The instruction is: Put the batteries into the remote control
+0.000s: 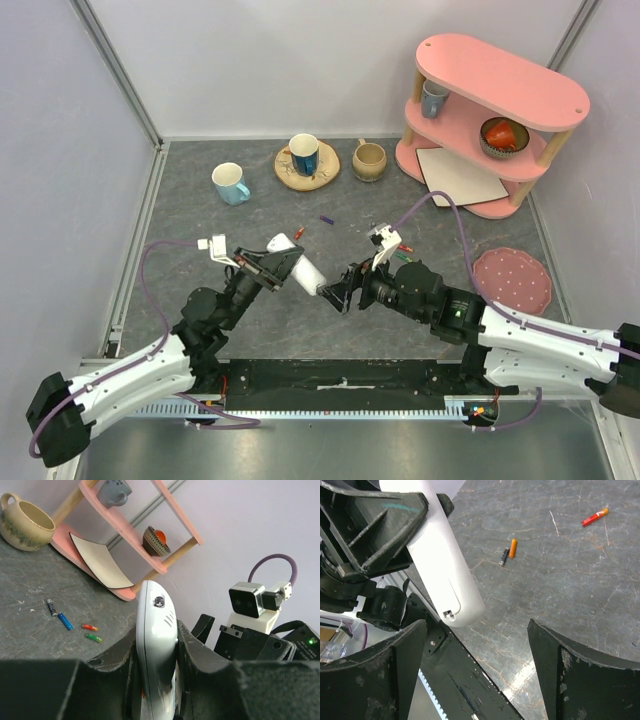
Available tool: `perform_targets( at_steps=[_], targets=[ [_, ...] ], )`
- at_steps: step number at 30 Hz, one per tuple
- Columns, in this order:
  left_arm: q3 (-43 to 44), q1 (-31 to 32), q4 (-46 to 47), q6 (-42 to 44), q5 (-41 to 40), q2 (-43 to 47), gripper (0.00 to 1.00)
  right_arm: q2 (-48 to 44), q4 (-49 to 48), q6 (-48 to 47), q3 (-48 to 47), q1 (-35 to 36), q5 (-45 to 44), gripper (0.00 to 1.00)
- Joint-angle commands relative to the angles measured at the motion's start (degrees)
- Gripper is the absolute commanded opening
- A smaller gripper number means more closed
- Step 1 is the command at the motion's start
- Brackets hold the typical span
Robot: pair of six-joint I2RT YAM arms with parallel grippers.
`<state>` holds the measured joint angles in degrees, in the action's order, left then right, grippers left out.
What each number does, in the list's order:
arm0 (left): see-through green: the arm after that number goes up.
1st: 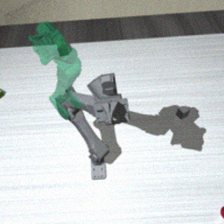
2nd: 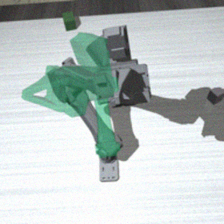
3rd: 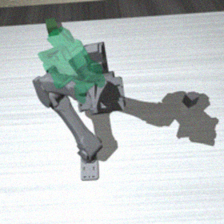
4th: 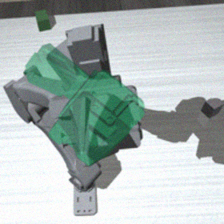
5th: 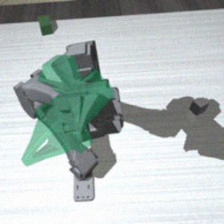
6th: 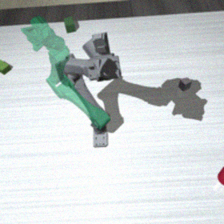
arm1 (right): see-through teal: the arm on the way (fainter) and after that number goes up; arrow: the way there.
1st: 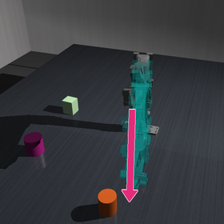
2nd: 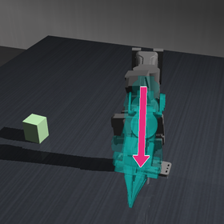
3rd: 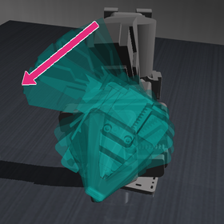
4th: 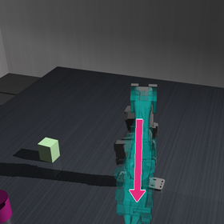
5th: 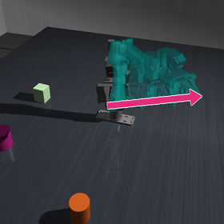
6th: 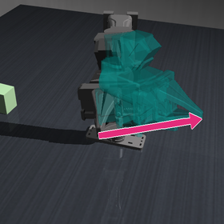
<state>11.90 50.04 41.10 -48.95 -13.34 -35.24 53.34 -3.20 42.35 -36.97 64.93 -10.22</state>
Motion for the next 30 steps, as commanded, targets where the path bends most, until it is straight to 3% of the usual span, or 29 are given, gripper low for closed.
perform_targets(
  at_steps=[1,7,16,24,30],
  targets=[
    [4.44,-0.12,-3.91,0.87,1.3,1.23,0.02,0.09,-1.64,-4.98,-5.29,0.2,0.99,0.9],
    [11.03,-0.12,-15.94,1.75,3.5,-1.84,0.02,3.6,10.47,-12.54,-13.19,0.2,0.99,0.98],
    [13.94,-0.21,-17.99,0.79,4.55,-4.74,0.02,10.46,17.35,-18.09,-19.45,1.43,0.73,0.98],
    [14.82,-0.12,-17.9,-0.53,5.17,-6.06,0.02,13.28,17.88,-18.79,-20.16,2.31,0.81,0.91],
    [15.34,-0.21,-17.28,-1.67,7.01,-7.73,0.02,14.77,17.35,-19.41,-20.42,2.66,1.25,0.78]
  ],
)
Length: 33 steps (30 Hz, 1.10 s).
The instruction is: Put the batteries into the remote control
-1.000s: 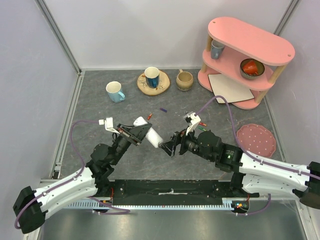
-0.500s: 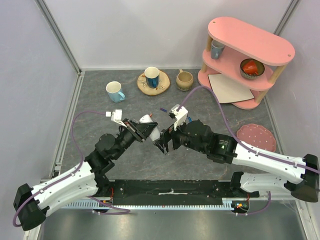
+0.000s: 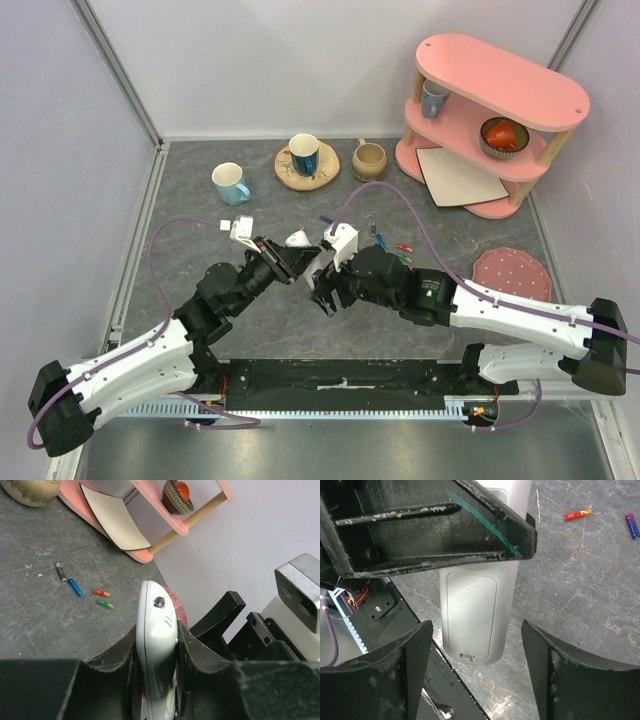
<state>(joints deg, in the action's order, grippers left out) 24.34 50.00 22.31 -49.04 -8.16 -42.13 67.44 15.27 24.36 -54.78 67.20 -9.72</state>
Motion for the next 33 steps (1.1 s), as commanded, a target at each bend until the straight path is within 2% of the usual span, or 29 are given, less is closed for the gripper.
perform_targets(
  at_steps=[1,4,10,14,21,28,33],
  targets=[
    [2.82,-0.08,1.51,-1.68,2.01,-0.85,0.02,0.76,-1.29,-1.51,-2.52,0.39,0.75,0.73],
    [2.82,-0.08,1.51,-1.85,2.45,-0.85,0.02,0.68,-1.38,-1.68,-2.26,0.39,0.57,0.62],
    [2.56,-0.08,1.25,-1.94,2.54,-0.32,0.04,0.15,-1.29,-2.04,-1.47,0.39,0.14,0.53],
    [2.56,-0.08,1.07,-2.03,2.8,0.11,0.17,-0.38,-0.94,-2.21,-1.29,0.39,-0.3,0.51],
    [2.29,-0.16,0.64,-2.12,3.07,0.56,0.19,-0.82,-0.24,-2.91,-1.29,0.39,-0.65,0.49],
    [2.29,-0.08,0.2,-2.03,3.86,0.82,0.29,-1.0,0.73,-3.79,-1.64,0.48,-1.01,0.49],
    [2.21,-0.08,0.19,-2.12,4.12,0.73,0.31,-0.99,1.17,-4.14,-1.91,0.39,-1.1,0.49]
  ],
)
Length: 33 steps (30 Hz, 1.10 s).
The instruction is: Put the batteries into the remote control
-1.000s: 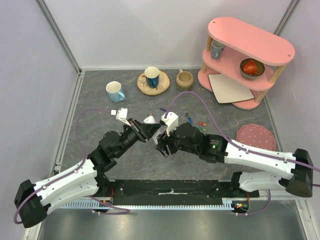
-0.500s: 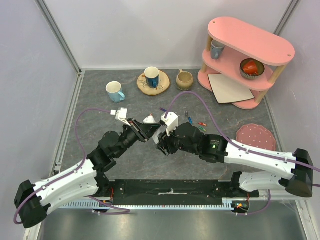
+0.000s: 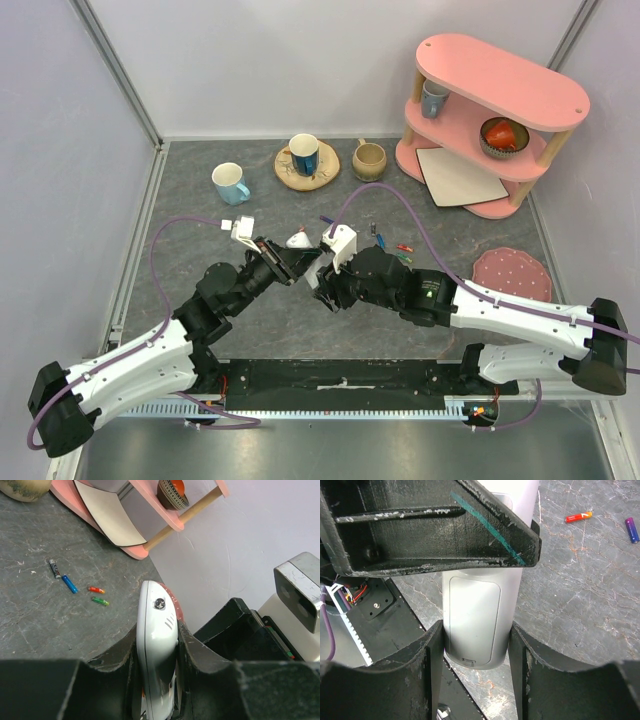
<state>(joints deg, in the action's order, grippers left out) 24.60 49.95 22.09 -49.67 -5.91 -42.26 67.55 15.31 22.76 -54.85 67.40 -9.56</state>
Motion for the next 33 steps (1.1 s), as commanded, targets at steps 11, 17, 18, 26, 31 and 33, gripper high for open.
perform_targets(
  at_steps=[11,17,18,26,31,33],
  targets=[
    [1.77,-0.03,0.24,-1.39,2.57,1.3,0.29,-1.01,2.36,-3.78,-2.37,0.19,-1.42,0.48],
    [1.86,-0.03,0.24,-1.48,2.66,0.86,0.02,-1.02,2.62,-3.69,-2.63,0.28,-1.86,0.53],
    [1.77,-0.03,0.24,-1.83,2.49,0.95,0.02,-0.93,2.79,-3.52,-2.63,0.19,-1.86,0.59],
    [0.63,-0.03,0.41,-2.8,-2.17,1.04,0.02,-2.24,2.97,-0.18,-3.42,0.19,-2.39,0.98],
    [-1.04,-0.03,1.11,-2.71,-6.47,1.65,0.02,-6.11,2.8,4.82,-2.55,0.19,-5.54,0.98],
    [-1.92,-0.03,2.96,-2.36,-7.53,2.53,0.02,-9.08,1.4,7.89,-1.14,0.19,-7.39,0.98]
  ],
)
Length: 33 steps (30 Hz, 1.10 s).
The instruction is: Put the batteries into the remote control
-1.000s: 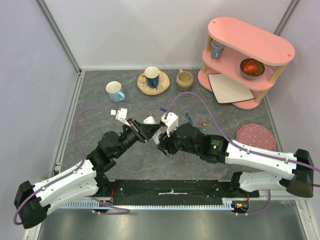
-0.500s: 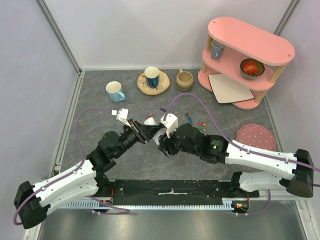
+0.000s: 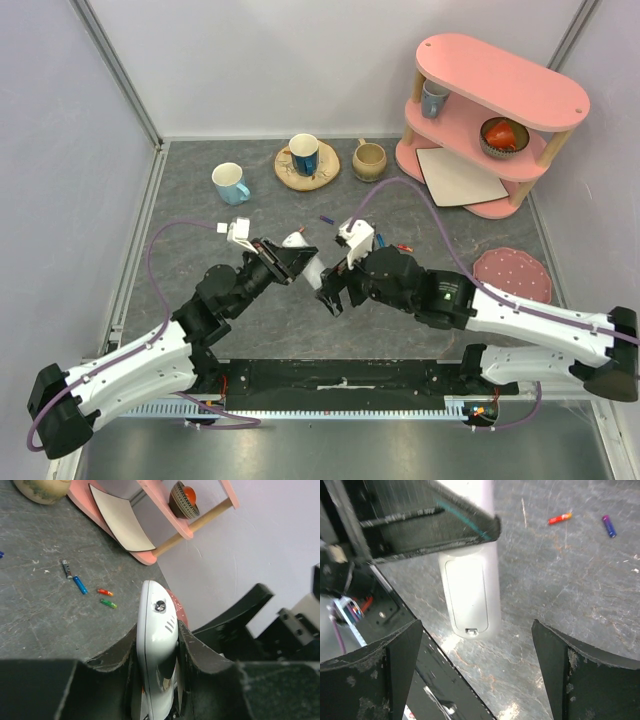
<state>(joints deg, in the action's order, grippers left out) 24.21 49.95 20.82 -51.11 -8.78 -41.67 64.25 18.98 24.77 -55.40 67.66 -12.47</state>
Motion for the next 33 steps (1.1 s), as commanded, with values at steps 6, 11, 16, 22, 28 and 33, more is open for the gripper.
perform_targets(
  at_steps=[6,11,16,22,28,33],
  targets=[
    [-4.78,-0.03,6.87,-1.18,-8.01,3.44,0.02,-16.16,-13.08,15.02,11.95,-0.07,-10.9,0.98],
    [-4.52,-0.03,8.53,0.3,-7.31,1.68,0.02,-18.2,-15.64,17.85,14.62,-0.07,-11.71,0.98],
    [-5.22,-0.12,14.76,3.12,-7.4,-1.39,0.02,-15.3,-18.0,22.06,14.7,-0.07,-8.63,0.95],
    [-5.48,0.06,19.6,7.07,-9.59,-3.33,0.02,-16.43,-29.06,31.2,20.58,-0.33,-7.84,0.76],
    [-6.28,0.84,19.87,10.42,-13.46,-2.89,0.02,-14.42,-36.46,38.32,24.46,-1.39,-5.9,0.66],
    [-7.07,2.16,19.96,13.75,-16.53,-1.66,0.02,-12.31,-43.49,43.51,27.44,-3.41,-3.27,0.61]
  ],
)
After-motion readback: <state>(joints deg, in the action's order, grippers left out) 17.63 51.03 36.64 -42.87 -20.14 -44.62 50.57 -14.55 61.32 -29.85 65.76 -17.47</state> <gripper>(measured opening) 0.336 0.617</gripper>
